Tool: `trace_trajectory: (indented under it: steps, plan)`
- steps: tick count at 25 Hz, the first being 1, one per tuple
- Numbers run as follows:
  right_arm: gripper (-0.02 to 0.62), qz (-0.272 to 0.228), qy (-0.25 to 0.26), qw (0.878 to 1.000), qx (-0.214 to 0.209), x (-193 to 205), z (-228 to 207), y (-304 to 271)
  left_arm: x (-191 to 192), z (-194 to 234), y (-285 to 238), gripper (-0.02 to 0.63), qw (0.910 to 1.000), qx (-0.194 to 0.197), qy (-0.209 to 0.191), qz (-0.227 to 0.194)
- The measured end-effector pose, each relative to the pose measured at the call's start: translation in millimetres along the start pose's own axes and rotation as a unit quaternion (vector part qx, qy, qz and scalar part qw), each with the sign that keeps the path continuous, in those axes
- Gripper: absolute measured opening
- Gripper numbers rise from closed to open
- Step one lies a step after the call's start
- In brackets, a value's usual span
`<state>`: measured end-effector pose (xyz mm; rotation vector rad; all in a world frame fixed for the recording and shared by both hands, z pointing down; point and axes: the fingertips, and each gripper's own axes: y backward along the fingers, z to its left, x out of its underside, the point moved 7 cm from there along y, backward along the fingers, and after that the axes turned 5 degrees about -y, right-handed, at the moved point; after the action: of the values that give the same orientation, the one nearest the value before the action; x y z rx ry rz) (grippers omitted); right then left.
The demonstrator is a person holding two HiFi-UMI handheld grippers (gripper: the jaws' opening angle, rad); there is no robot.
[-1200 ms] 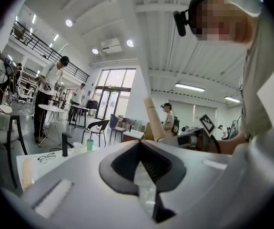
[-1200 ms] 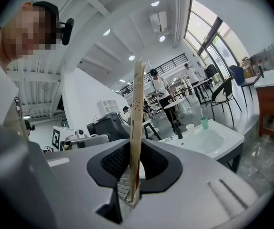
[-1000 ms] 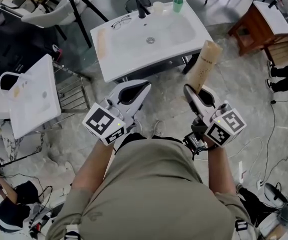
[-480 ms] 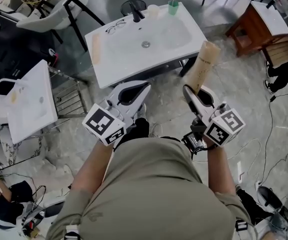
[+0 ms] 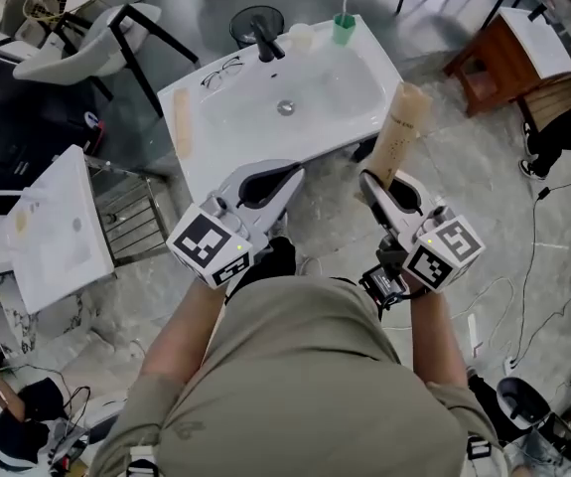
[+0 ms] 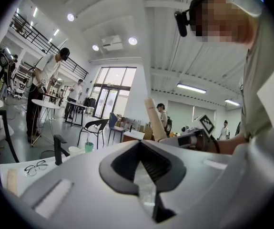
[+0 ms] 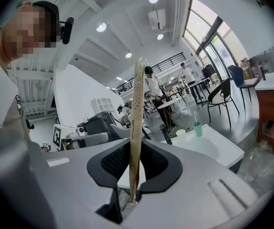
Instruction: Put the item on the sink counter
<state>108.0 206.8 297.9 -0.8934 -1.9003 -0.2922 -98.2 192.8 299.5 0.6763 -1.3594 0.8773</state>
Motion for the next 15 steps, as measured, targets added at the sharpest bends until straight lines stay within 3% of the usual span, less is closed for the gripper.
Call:
trace_trajectory:
  steps: [15]
  plan:
    - [0.067, 0.001, -0.012, 0.999, 0.037, -43.4, -59.4, -129.7, 3.0, 142.7, -53.1, 0.005, 0.9989, 0.04, 0.021, 0.016]
